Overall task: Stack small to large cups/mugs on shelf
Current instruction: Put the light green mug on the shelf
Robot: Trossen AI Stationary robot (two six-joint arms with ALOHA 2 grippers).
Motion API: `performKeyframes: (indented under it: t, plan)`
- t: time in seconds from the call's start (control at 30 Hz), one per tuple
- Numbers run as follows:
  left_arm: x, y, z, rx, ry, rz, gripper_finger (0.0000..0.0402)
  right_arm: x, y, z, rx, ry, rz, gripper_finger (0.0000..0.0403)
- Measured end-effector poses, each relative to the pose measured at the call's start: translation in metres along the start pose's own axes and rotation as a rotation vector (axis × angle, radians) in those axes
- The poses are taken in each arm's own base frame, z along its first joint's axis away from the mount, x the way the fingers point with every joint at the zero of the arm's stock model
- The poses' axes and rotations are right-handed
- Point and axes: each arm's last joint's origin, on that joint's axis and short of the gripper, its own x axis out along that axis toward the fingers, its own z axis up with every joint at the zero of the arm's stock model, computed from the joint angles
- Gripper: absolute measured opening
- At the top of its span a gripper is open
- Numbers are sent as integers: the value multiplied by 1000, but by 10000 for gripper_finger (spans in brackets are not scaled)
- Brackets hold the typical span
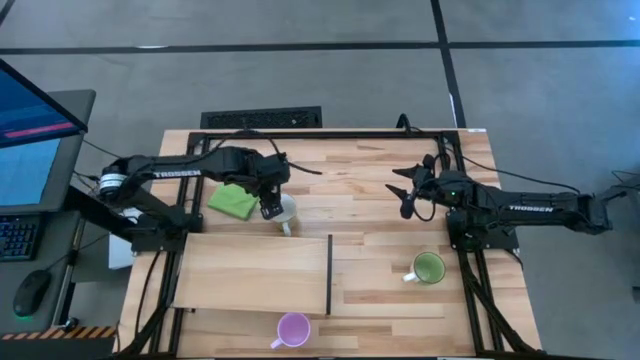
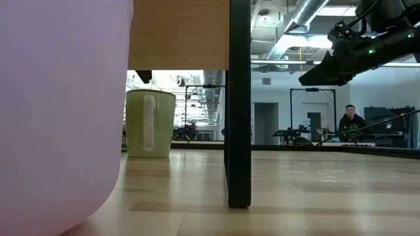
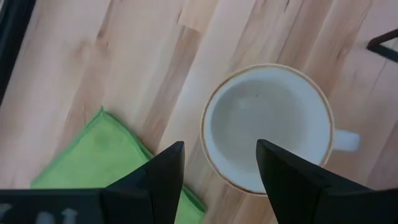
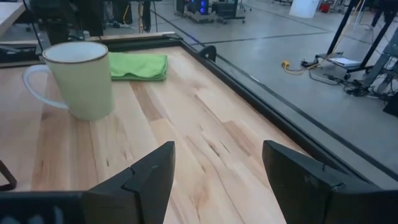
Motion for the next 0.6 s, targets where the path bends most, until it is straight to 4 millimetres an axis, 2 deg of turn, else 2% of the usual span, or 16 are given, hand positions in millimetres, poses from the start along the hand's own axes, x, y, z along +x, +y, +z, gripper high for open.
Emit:
performKeyframes:
  t: [0.6]
  plan:
    - [1,-1,1,61,2,-5,193,0,0,0,1,0,0,265]
